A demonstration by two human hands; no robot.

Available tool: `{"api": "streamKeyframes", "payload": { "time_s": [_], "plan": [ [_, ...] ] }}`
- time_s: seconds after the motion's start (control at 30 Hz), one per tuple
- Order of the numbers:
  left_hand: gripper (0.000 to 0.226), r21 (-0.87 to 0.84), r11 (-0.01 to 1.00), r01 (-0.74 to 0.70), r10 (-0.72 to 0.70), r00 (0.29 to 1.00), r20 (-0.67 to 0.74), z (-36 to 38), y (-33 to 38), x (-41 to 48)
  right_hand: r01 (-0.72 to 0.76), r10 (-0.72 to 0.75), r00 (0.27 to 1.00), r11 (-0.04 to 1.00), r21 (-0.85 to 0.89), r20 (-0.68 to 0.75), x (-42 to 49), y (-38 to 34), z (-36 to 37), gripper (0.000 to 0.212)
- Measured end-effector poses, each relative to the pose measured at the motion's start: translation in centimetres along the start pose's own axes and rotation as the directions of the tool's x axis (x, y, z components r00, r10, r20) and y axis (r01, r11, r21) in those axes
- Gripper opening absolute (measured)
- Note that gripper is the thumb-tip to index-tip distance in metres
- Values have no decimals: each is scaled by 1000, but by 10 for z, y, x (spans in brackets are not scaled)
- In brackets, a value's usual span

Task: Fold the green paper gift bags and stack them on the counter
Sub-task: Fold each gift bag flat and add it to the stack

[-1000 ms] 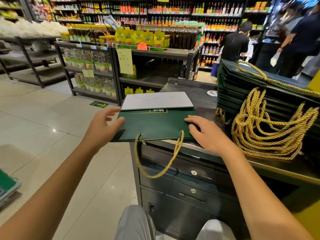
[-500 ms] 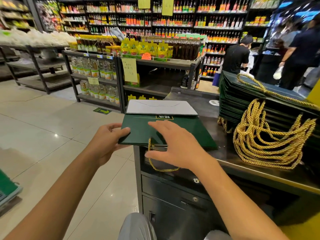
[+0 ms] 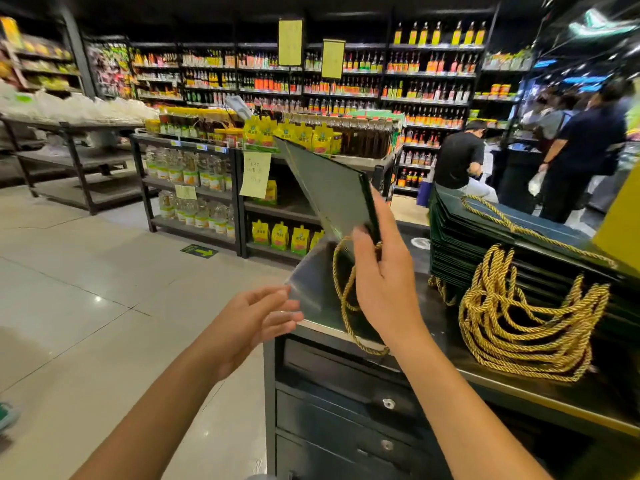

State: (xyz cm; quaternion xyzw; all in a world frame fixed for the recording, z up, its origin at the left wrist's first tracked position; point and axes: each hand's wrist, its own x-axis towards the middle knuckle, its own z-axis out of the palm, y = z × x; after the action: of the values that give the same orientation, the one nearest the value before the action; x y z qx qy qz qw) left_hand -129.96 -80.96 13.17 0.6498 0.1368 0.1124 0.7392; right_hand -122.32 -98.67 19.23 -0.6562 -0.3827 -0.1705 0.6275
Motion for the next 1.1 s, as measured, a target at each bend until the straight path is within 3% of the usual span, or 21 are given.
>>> {"api": "streamKeyframes", "payload": {
  "time_s": [0.13,0.27,0.37,0.5,0.6,0.77,0.83,0.9,0.97,1.1],
  "plan": [
    [46,-51,997,55,-54,998,8,5,-13,0,54,-16,973,986,158,-232,13,-12,-3,48],
    [54,-71,997,14,-17,999,-40,8,-16,-1,41,142,914,901,433,-381,13,-12,4,47],
    [24,-159,986,-45,25,992,-125,4,-17,-2,9,239,905,817,577,-352,9,-7,7,44],
    [27,-180,968,-173,112,945,-308,-16,-9,-1,-74,293,906,821,567,-306,7,3,3,53],
    [30,-176,958,-226,147,916,-374,-32,-4,3,-188,349,888,869,457,-298,0,22,-7,58],
    [32,-70,980,-184,140,900,-412,-50,-3,13,-428,491,844,859,280,-216,-16,56,-26,25],
    [33,-15,991,-136,119,910,-396,-55,-6,18,-466,477,853,879,101,-211,-24,63,-32,27],
    [37,28,996,-86,90,919,-383,-58,-9,23,-414,382,907,885,-211,-178,-31,68,-38,31],
    [40,72,996,-50,73,928,-364,-57,-11,26,-346,337,936,819,-458,-105,-34,75,-43,31],
    [33,170,985,-17,78,931,-356,-48,-10,35,-196,325,941,746,-636,92,-30,86,-47,34]
  ]
}}
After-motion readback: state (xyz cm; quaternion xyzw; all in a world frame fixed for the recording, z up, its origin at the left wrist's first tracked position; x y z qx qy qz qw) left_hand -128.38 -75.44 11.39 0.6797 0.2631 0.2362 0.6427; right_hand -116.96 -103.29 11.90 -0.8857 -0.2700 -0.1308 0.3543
